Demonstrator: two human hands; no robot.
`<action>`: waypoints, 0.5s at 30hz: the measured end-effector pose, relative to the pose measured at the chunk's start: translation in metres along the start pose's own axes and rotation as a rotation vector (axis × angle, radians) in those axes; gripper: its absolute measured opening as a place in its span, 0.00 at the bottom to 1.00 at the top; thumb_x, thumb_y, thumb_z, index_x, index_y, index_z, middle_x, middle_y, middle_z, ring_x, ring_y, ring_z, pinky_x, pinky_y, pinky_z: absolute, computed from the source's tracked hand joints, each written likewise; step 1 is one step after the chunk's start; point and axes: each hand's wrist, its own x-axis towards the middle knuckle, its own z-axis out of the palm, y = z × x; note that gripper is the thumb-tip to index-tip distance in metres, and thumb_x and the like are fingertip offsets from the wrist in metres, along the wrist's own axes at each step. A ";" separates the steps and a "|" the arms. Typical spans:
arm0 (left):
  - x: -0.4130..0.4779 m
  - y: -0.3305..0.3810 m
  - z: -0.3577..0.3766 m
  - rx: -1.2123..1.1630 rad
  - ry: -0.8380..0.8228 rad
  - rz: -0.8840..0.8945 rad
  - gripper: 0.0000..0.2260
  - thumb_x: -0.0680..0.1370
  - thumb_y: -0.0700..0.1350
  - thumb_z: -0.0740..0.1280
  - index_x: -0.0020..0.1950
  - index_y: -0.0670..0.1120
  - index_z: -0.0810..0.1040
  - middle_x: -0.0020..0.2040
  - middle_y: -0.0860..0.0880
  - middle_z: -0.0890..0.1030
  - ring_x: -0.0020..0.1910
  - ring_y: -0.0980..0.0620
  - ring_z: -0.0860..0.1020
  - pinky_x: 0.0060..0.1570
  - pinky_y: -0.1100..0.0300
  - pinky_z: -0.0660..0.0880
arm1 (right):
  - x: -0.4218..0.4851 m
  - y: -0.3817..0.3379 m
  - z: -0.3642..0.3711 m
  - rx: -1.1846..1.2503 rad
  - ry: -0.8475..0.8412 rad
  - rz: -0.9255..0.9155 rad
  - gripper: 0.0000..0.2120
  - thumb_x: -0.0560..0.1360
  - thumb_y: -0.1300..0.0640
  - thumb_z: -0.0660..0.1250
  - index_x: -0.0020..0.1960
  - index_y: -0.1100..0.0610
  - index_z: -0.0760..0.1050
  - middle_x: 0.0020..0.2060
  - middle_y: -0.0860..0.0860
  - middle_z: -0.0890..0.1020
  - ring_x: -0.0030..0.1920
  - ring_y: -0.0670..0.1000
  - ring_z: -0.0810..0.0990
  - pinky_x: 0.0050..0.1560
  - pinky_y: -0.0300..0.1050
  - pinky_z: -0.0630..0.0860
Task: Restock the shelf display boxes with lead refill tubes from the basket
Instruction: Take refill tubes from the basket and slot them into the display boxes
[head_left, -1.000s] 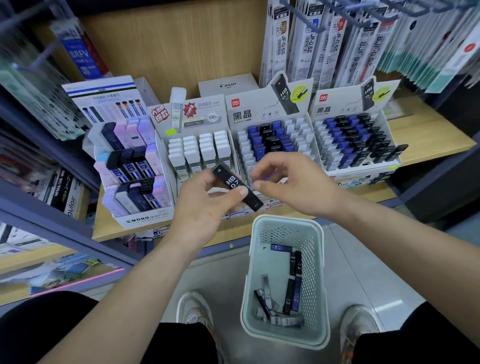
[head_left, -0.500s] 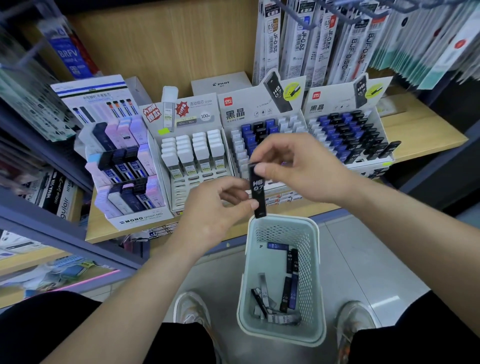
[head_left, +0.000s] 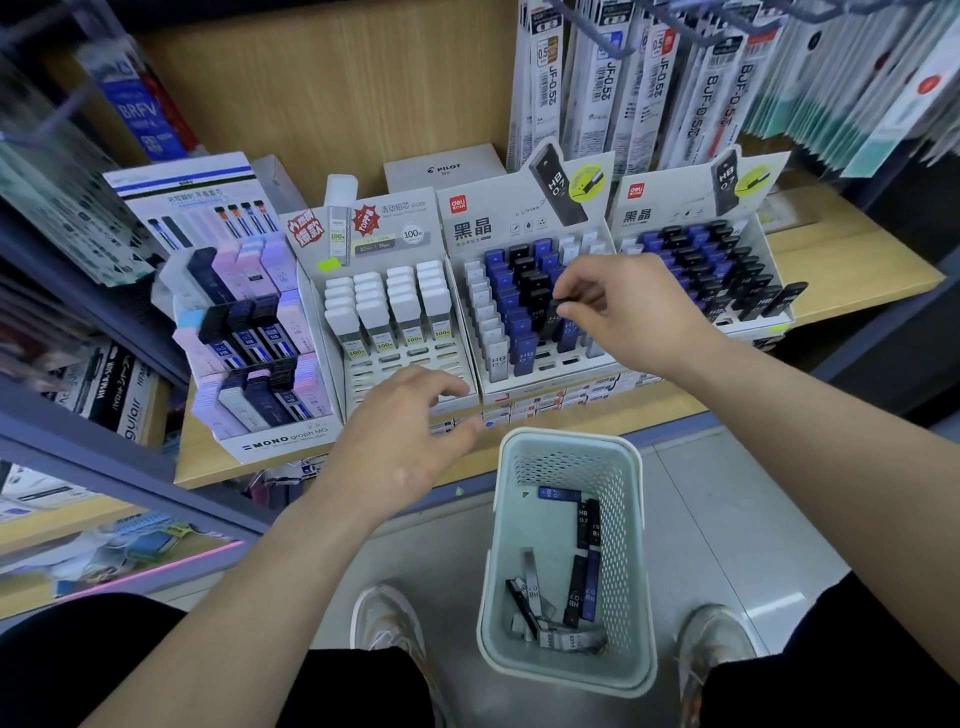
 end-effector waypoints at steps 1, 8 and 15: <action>0.000 -0.001 0.000 -0.003 -0.002 0.000 0.15 0.77 0.57 0.69 0.62 0.56 0.78 0.57 0.59 0.74 0.58 0.56 0.75 0.60 0.56 0.71 | 0.001 0.001 0.001 -0.005 0.001 -0.004 0.04 0.77 0.61 0.71 0.50 0.54 0.81 0.38 0.42 0.81 0.43 0.45 0.81 0.50 0.38 0.78; 0.000 -0.004 0.001 -0.031 0.009 0.016 0.12 0.77 0.55 0.69 0.60 0.56 0.78 0.54 0.59 0.74 0.58 0.56 0.75 0.61 0.56 0.72 | 0.004 -0.001 0.005 -0.023 -0.005 -0.014 0.04 0.77 0.60 0.71 0.50 0.52 0.81 0.39 0.44 0.81 0.42 0.42 0.80 0.45 0.25 0.70; -0.001 -0.007 0.001 -0.028 0.006 0.007 0.11 0.77 0.56 0.69 0.59 0.57 0.78 0.54 0.59 0.73 0.58 0.56 0.75 0.60 0.55 0.72 | 0.006 0.001 0.003 -0.068 -0.028 -0.029 0.04 0.77 0.60 0.71 0.50 0.52 0.82 0.40 0.45 0.82 0.42 0.45 0.80 0.50 0.40 0.77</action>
